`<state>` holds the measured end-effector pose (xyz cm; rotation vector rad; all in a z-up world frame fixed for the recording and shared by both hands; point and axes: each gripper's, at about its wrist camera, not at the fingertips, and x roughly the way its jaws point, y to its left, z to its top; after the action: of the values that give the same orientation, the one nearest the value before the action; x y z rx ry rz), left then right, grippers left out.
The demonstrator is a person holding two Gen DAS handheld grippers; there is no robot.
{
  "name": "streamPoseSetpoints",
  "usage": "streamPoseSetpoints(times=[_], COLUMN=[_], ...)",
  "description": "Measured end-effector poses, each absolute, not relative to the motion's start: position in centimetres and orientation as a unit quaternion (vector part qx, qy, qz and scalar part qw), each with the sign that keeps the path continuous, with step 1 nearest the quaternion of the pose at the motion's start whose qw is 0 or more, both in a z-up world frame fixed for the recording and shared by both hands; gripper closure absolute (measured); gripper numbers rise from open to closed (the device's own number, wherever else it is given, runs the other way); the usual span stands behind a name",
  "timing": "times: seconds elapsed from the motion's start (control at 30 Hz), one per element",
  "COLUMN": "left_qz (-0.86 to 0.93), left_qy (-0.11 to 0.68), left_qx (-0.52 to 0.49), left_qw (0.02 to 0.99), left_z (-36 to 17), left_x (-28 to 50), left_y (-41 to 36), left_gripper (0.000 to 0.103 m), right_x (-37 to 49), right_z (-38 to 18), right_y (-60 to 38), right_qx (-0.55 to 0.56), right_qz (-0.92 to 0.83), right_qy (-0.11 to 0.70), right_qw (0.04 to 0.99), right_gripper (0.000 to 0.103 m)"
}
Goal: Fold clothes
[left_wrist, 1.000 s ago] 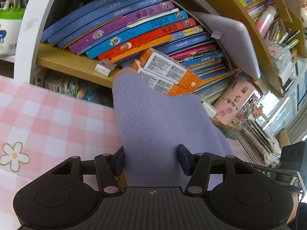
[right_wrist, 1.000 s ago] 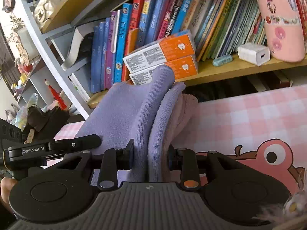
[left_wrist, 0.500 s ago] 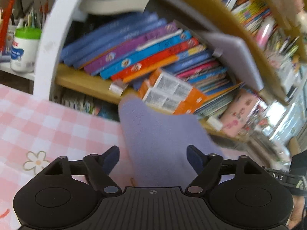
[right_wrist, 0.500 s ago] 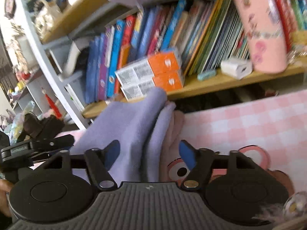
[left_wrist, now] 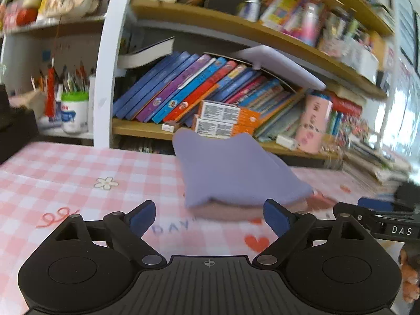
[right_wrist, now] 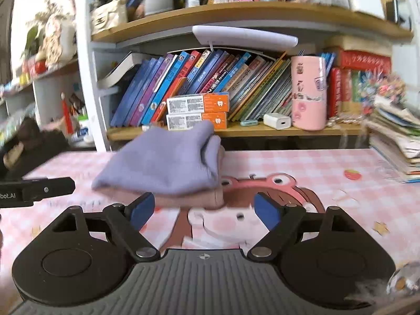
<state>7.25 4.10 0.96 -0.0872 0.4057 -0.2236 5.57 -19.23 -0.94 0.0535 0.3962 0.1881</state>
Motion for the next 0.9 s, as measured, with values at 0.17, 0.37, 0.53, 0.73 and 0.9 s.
streamPoseSetpoints(times=[0.17, 0.37, 0.53, 0.73, 0.9], left_qz=[-0.093, -0.072, -0.051, -0.031, -0.030], left_qy=[0.192, 0.183, 0.172, 0.154, 0.156], left_qx=[-0.020, -0.002, 0.026, 0.035, 0.036], left_qw=[0.977, 0.981, 0.983, 0.987, 0.987], left_z=[0.6, 0.1, -0.1, 0.0, 0.0], left_x=[4.8, 2.8, 2.2, 1.6, 1.7], left_y=[2.6, 1.5, 0.8, 0.7, 0.7], left_gripper=[0.008, 0.008, 0.007, 0.003, 0.000], right_x=[2.6, 0.6, 0.0, -0.2, -0.5], right_z=[-1.5, -2.0, -2.1, -2.1, -2.1], right_y=[-18.7, -18.3, -18.2, -17.8, -17.0], right_qx=[0.004, -0.003, -0.012, -0.029, -0.053], right_qz=[0.071, 0.053, 0.045, 0.039, 0.036], right_qy=[0.184, 0.176, 0.163, 0.151, 0.145], right_qw=[0.980, 0.983, 0.986, 0.987, 0.987], right_gripper=[0.019, 0.018, 0.016, 0.012, 0.003])
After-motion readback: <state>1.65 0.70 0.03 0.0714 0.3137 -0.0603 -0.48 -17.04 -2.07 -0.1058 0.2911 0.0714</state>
